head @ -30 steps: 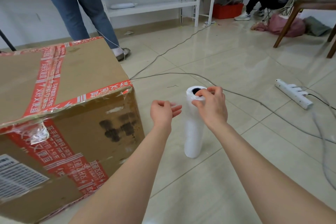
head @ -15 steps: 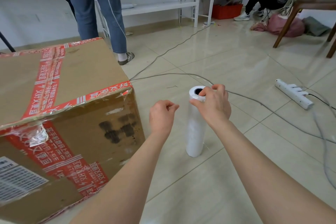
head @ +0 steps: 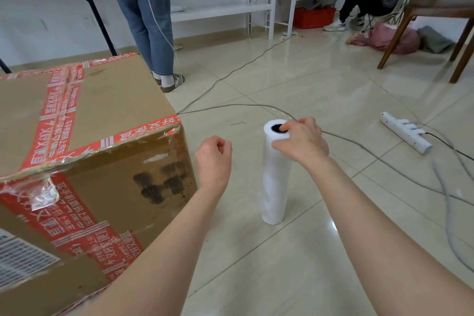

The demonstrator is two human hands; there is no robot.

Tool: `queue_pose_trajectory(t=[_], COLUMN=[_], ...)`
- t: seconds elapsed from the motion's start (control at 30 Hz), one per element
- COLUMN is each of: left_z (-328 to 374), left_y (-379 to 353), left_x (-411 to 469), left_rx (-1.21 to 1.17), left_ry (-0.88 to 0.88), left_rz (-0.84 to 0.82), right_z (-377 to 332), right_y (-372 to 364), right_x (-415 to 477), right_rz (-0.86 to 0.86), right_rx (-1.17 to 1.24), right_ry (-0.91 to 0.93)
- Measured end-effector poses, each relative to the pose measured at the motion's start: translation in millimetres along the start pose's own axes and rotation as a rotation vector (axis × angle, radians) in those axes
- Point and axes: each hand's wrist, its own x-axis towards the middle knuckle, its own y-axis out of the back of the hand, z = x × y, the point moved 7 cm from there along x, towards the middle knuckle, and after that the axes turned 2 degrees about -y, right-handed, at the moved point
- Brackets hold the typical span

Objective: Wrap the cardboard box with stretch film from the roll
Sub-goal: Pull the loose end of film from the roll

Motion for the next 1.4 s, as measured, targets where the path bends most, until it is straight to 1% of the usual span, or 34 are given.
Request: queue_pose_trajectory(t=[0.07, 0.2, 0.3, 0.43, 0.53, 0.63, 0.7, 0.77, 0.83, 0.97, 1.17, 1.27, 1.4], left_z=[0.5, 3.0, 3.9, -1.2, -5.7, -6.3, -4.2, -2.2, -2.7, -6.5, -6.2, -9.3, -8.2], left_y=[0.4, 3.1, 6.1, 12.1, 15.1, 16.5, 17.5, 18.6, 19.1, 15.3, 21.9, 29.3, 34.2], left_x=[-0.2, -2.5, -2.0, -0.7, 1.7, 1.5, 0.0, -1.1, -1.3, -3.9, -3.1, -1.4, -3.7], left_rx=[-0.011, -0.030, -0.055, -0.049, -0.028, -0.001, 0.027, 0.048, 0.024, -0.067, -0.056, -0.055, -0.103], left_ry=[-0.003, -0.019, -0.010, 0.030, 0.061, 0.062, 0.041, 0.032, 0.065, 0.173, 0.170, 0.140, 0.153], left_rz=[0.002, -0.008, -0.005, 0.046, 0.074, 0.082, 0.079, 0.074, 0.063, 0.002, 0.006, 0.008, 0.002], right_z=[-13.0, -12.5, -4.7, 1.7, 10.4, 16.1, 17.3, 17.8, 18.2, 14.8, 22.0, 26.2, 19.4], right_y=[-4.1, -3.4, -1.9, 9.6, 16.9, 16.1, 13.7, 16.5, 19.3, 16.2, 25.8, 25.3, 20.8], right_x=[-3.4, -8.0, -7.7, -3.0, -0.1, -2.7, -4.6, -6.0, -6.2, -6.3, -6.8, -6.1, -13.5], right_rz=[0.046, 0.229, 0.270, 0.236, 0.179, 0.160, 0.180, 0.241, 0.258, 0.197, 0.147, 0.134, 0.153], right_rx=[-0.018, -0.077, -0.091, -0.161, -0.217, -0.238, -0.253, -0.244, -0.233, -0.235, -0.215, -0.238, -0.240], right_ry=[0.035, 0.030, 0.047, 0.056, 0.017, -0.013, -0.003, 0.012, 0.008, 0.030, 0.036, 0.030, 0.087])
